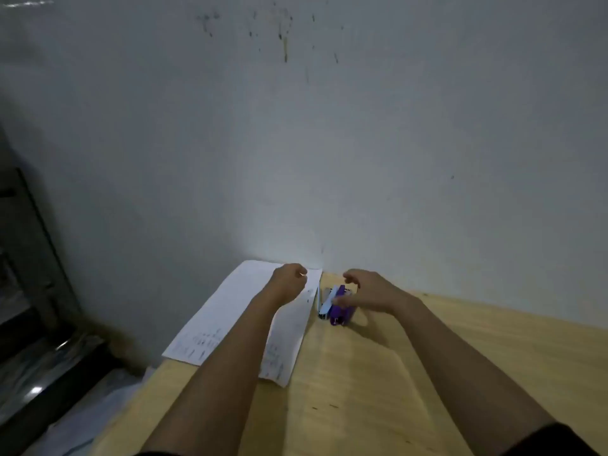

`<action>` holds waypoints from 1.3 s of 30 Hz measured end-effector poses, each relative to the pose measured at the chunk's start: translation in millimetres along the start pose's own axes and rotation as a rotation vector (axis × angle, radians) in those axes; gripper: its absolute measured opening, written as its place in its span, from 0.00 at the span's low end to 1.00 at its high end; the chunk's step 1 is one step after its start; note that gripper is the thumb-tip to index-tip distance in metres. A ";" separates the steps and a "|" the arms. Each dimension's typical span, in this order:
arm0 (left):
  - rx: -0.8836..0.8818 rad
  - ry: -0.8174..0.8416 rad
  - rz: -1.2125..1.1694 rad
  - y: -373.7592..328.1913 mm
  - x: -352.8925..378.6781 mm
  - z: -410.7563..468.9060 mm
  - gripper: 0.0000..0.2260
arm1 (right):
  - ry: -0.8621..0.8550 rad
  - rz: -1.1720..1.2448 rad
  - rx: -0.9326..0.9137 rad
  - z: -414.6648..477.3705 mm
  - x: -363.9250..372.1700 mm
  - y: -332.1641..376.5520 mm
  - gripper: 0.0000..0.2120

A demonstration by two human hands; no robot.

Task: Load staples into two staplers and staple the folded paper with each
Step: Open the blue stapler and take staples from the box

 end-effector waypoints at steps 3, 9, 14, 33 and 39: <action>-0.004 0.046 0.084 3.4 14.6 13.1 0.17 | 0.069 -0.145 -0.018 14.2 17.8 -7.9 0.39; 0.042 0.121 0.163 1.4 35.2 38.4 0.15 | 0.008 -0.260 -0.090 37.1 36.7 -13.6 0.37; 0.086 0.139 0.205 1.2 35.6 44.9 0.13 | -0.035 -0.234 -0.113 41.6 38.1 -11.7 0.33; 0.360 0.023 -0.342 -94.8 -6.4 -3.7 0.11 | -0.584 0.504 -0.240 -19.6 -55.2 8.5 0.08; 0.382 -0.146 -0.505 -112.9 1.3 -27.3 0.06 | -0.768 0.962 0.019 -49.5 -73.4 -17.0 0.06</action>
Point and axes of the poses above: each hand's wrist, its own z-axis towards the middle knuckle, its own x-axis out of the palm, y = z × x, the point moved 3 cm from there along z, towards the middle knuckle, and after that the axes turned 3 degrees about z, right-handed, at the moved point
